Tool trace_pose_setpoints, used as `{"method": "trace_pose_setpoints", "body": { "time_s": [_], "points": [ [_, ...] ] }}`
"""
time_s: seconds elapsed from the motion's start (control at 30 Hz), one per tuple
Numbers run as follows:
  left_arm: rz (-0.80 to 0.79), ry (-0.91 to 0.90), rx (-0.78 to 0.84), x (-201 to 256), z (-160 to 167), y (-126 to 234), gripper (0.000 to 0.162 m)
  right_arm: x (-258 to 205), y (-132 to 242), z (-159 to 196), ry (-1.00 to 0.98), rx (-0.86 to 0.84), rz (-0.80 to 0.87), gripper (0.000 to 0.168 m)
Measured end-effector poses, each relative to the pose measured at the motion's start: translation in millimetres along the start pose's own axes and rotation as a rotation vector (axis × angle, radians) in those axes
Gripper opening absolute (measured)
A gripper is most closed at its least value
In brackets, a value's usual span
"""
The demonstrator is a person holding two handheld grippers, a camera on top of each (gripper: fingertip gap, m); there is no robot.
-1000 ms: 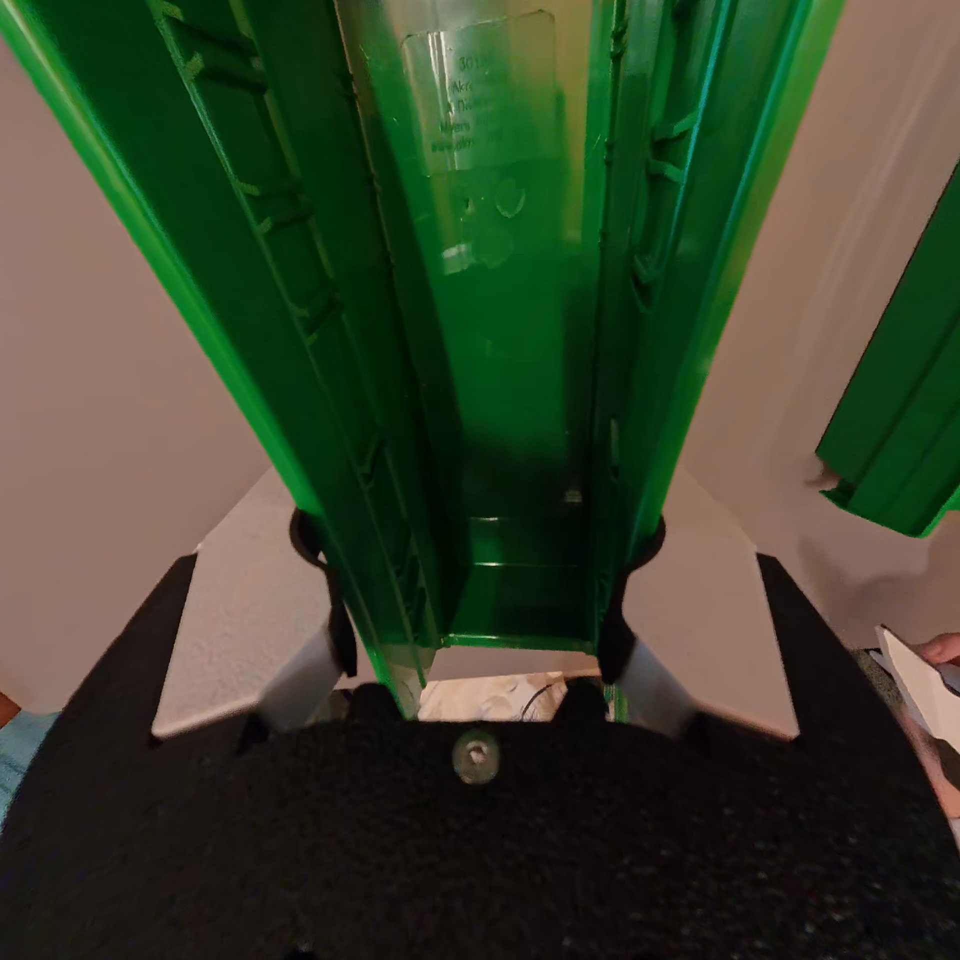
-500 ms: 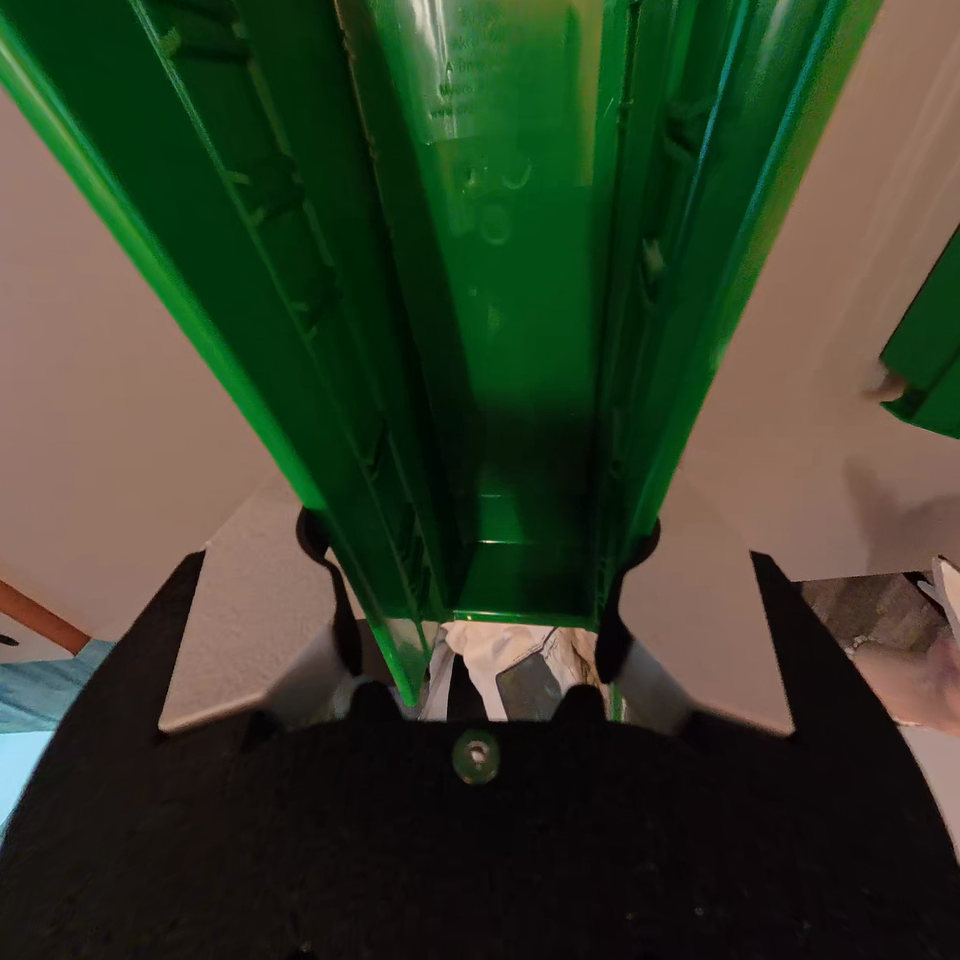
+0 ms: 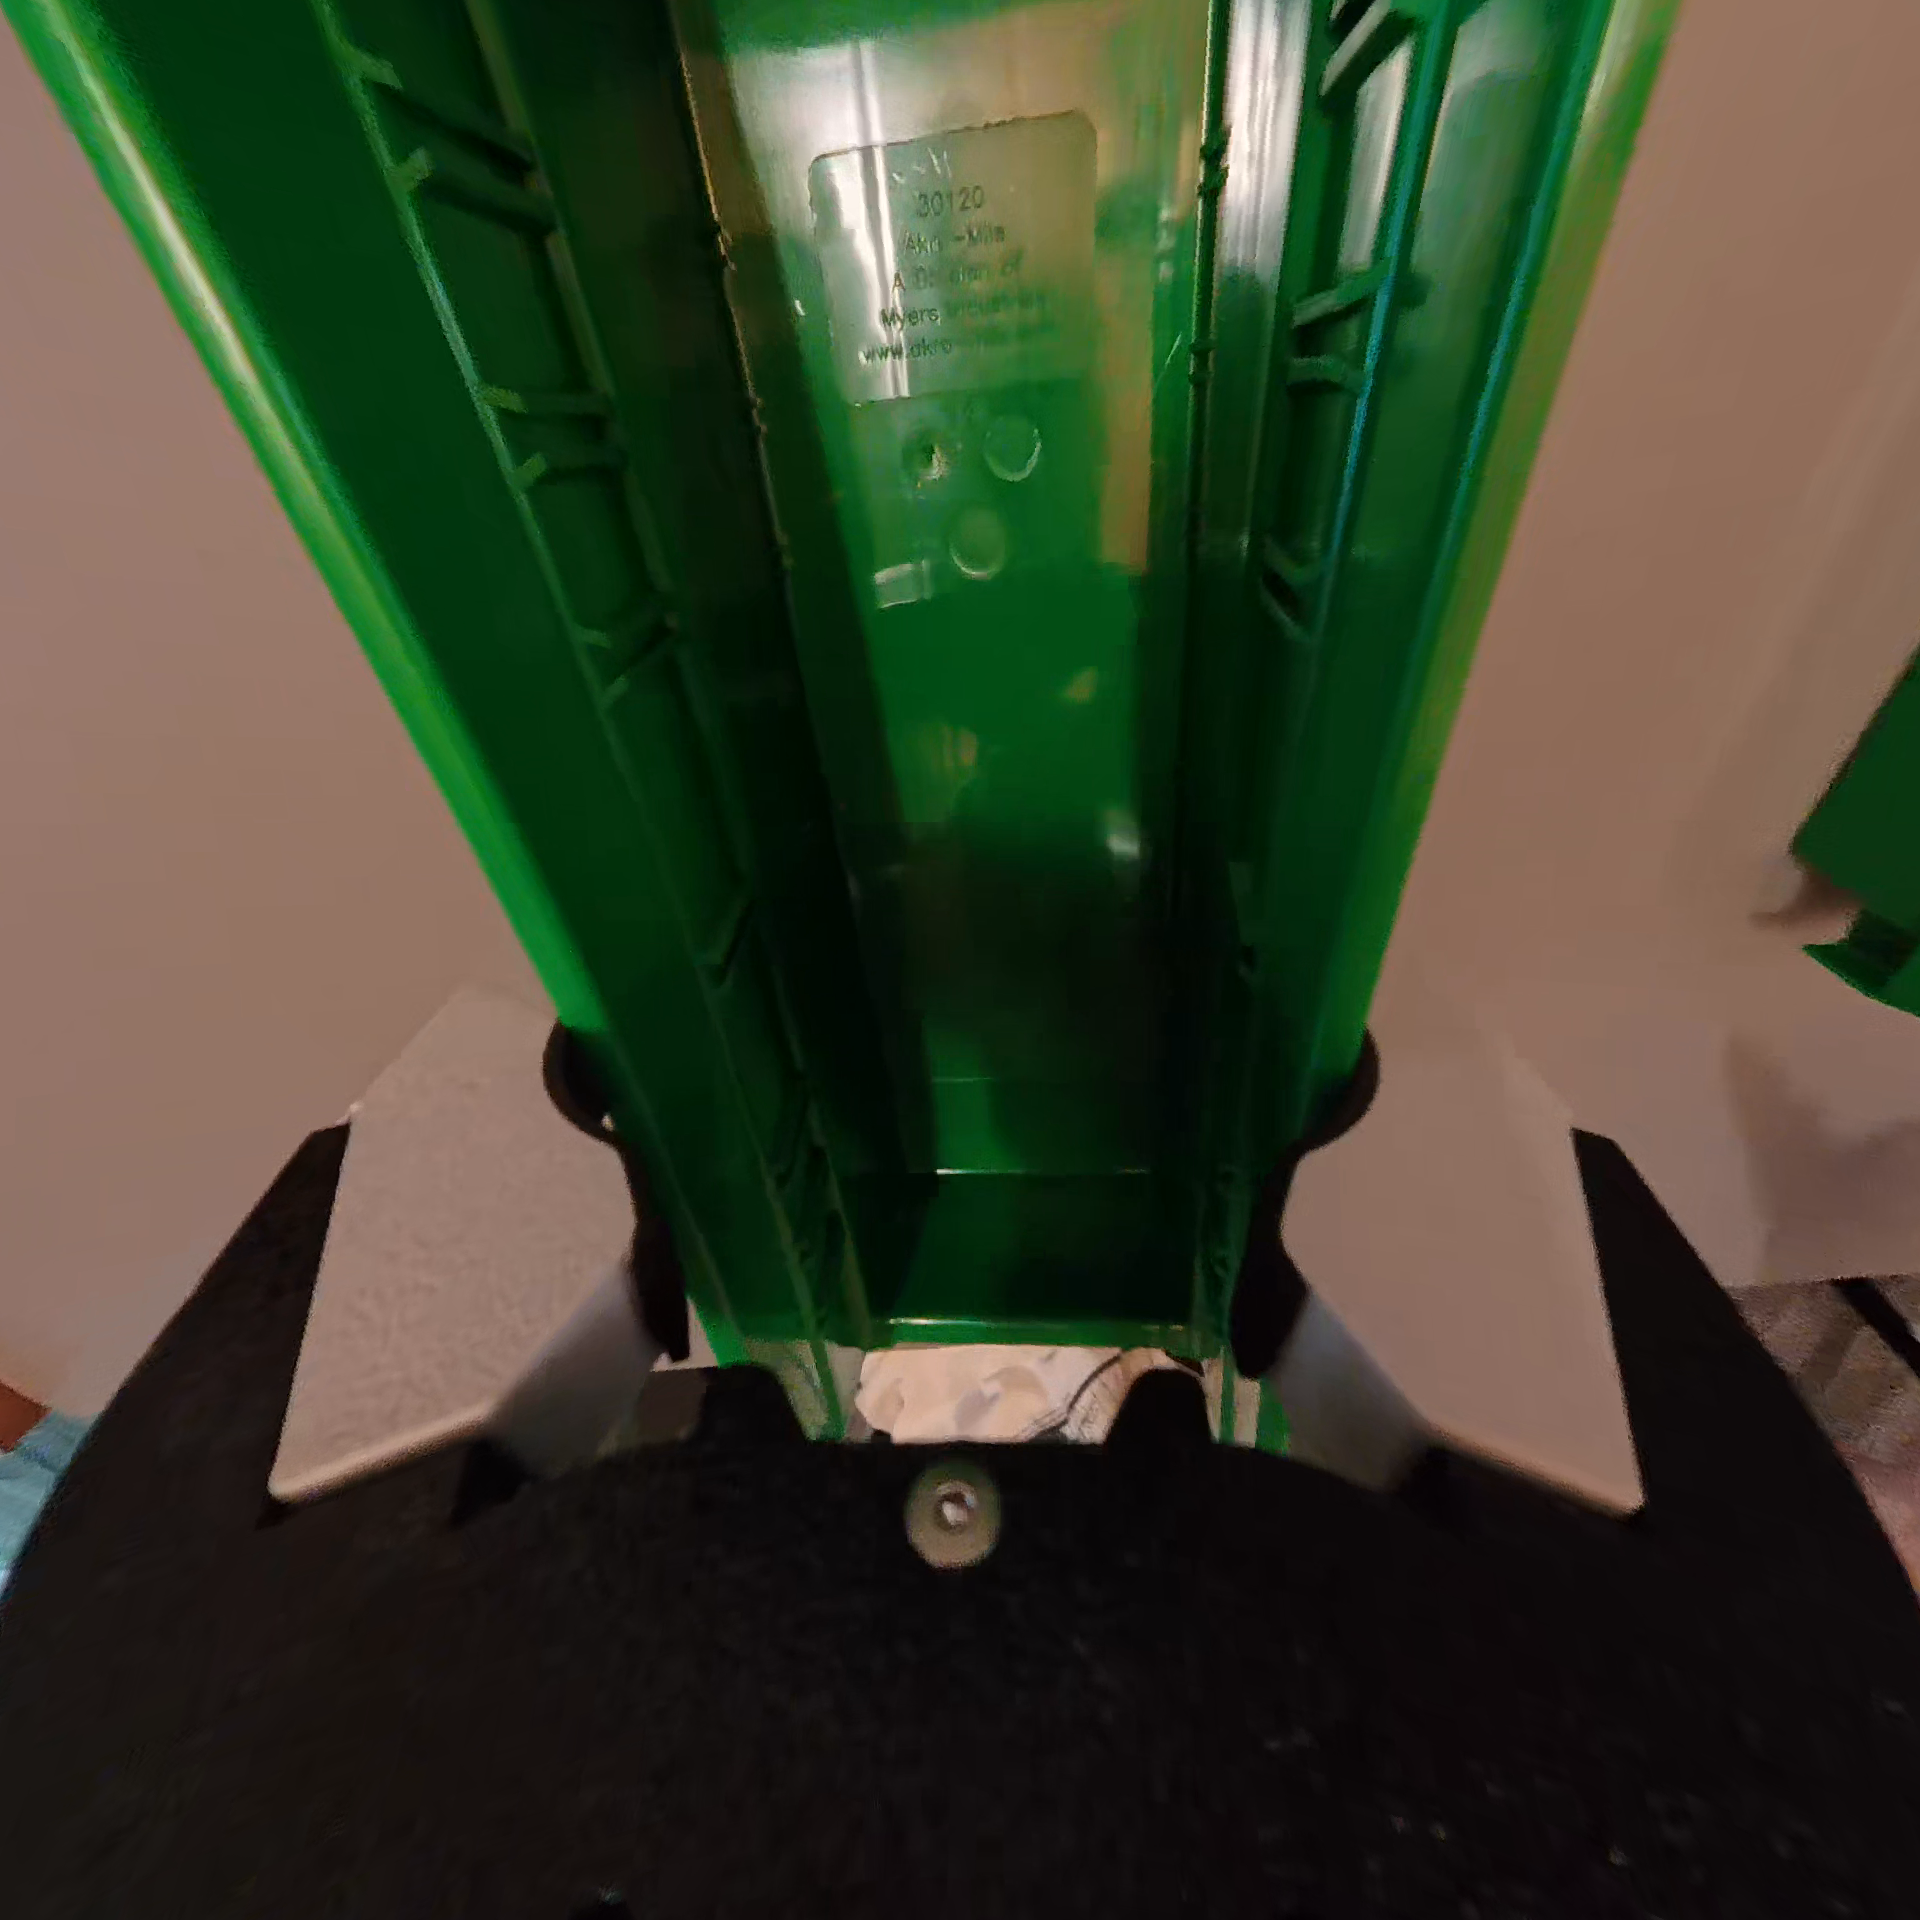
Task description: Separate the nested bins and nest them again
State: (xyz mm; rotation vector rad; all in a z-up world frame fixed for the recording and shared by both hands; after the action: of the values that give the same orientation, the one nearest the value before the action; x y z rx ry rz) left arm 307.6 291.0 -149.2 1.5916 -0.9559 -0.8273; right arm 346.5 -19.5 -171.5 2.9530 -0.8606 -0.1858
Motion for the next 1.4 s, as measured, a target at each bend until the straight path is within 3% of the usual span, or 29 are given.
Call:
{"method": "trace_pose_setpoints", "body": {
  "time_s": [0.07,0.2,0.33,0.37,0.5,0.6,0.73,0.9,1.0,1.13,1.3,1.4],
  "points": [
    [-0.02,-0.018,0.017,2.1,2.2,-9.2,0.148,-1.1,-1.2,1.7,0.01,-0.01,0.001,0.101],
    [-0.017,-0.038,0.077,5.4,1.3,-13.5,0.154,-2.1,-1.8,1.6,0.038,-0.019,0.022,0.106],
    [0.114,-0.036,0.182,5.2,-1.1,-2.7,0.147,-1.6,-2.7,-0.8,0.055,-0.011,0.063,0.119],
    [0.142,-0.047,0.23,2.3,-2.3,4.0,0.139,-1.5,-3.3,-1.3,0.062,-0.007,0.075,0.121],
    [0.279,-0.032,0.486,-21.3,-0.6,44.7,0.136,4.9,-5.9,-4.4,0.152,0.019,0.209,0.13],
    [0.371,0.052,0.725,-59.1,15.9,68.9,0.132,6.4,-6.1,-6.7,0.243,0.009,0.297,0.133],
    [0.523,0.154,0.901,-105.1,67.0,63.4,0.121,7.4,-12.7,-7.1,0.211,0.022,0.369,0.134],
    [0.441,0.203,0.958,-157.5,136.2,11.4,0.121,14.9,-44.7,0.0,0.107,-0.07,0.4,0.136],
    [0.353,0.185,0.964,-176.3,161.4,-9.8,0.121,27.3,-69.6,2.5,0.104,-0.182,0.426,0.135],
    [0.258,0.098,1.089,-187.2,173.3,-11.4,0.12,42.1,-95.4,2.2,0.071,-0.319,0.41,0.158],
    [0.21,-0.065,1.103,-180.0,182.2,-9.6,0.121,50.2,-116.1,8.4,0.089,-0.515,0.355,0.158],
    [0.081,-0.181,1.087,-185.0,182.8,-7.9,0.12,55.4,-122.0,11.2,0.121,-0.583,0.354,0.158]
  ]
}}
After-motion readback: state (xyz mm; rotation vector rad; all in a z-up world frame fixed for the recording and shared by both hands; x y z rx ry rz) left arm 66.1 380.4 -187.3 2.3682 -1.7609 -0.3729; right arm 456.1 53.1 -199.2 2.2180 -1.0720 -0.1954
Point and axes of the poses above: each gripper's, where its closed fingertips meet, y back along the fingers, z out of its underside, x = y × z across the jaws, the point moved 6 cm from there along y, back along the fingers, and after that the axes turned 14 degrees about x, right-handed, at the moved point
